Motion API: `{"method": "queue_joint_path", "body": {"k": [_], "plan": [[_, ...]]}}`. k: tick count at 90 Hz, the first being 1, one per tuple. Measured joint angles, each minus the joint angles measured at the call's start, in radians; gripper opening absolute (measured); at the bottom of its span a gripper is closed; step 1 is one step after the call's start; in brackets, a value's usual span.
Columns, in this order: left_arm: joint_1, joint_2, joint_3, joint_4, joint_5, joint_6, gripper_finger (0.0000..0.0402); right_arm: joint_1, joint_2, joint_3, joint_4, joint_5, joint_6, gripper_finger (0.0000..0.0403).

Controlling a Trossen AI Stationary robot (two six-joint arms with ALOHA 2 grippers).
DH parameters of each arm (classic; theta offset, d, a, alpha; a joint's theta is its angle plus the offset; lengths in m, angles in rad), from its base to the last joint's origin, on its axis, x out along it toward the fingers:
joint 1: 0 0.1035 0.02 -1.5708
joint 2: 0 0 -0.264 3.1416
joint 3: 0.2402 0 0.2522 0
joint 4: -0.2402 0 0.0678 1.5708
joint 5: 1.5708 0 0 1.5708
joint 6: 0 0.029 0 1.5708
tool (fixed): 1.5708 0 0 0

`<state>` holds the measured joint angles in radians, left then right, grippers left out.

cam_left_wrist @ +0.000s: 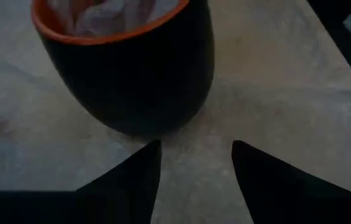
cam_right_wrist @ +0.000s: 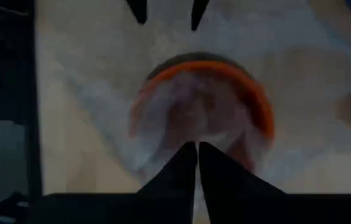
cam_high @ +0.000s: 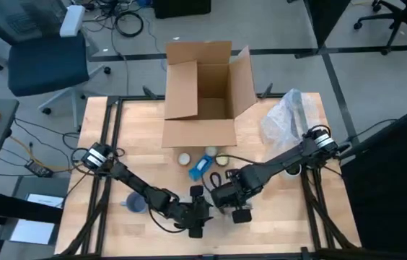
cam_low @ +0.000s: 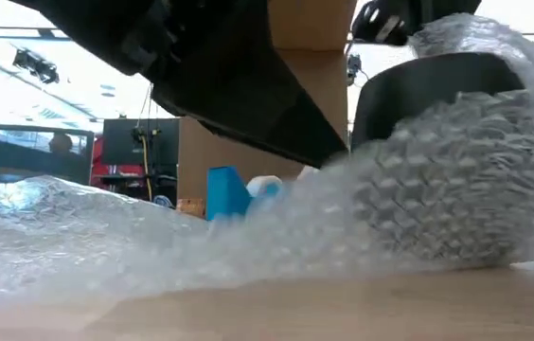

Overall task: Wrap mug
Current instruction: Wrap the black mug with the bubble wrap

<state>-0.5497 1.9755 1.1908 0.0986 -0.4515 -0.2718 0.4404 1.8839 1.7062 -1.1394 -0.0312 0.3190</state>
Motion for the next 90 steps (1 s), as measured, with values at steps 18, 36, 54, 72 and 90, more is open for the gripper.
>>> {"method": "queue_joint_path", "body": {"k": [18,36,54,72,90], "plan": [[-0.009,0.0,0.0,-0.004,0.0,-0.001,0.0182,0.014,0.008,0.001,0.078,-0.105,0.046,0.0],[-0.009,0.0,0.0,-0.011,0.0,-0.002,0.0182,0.015,0.028,-0.022,0.115,-0.113,0.032,0.0],[-0.009,-0.001,0.0,-0.013,0.0,-0.002,0.0182,-0.01,0.025,-0.098,0.131,-0.117,0.054,0.0],[-0.009,-0.001,0.001,-0.015,0.0,-0.002,0.0182,-0.022,0.027,-0.127,0.142,-0.092,0.053,0.0],[-0.009,-0.001,0.001,-0.014,0.0,-0.002,0.0182,-0.026,0.027,-0.167,0.2,-0.112,0.017,0.0]]}}
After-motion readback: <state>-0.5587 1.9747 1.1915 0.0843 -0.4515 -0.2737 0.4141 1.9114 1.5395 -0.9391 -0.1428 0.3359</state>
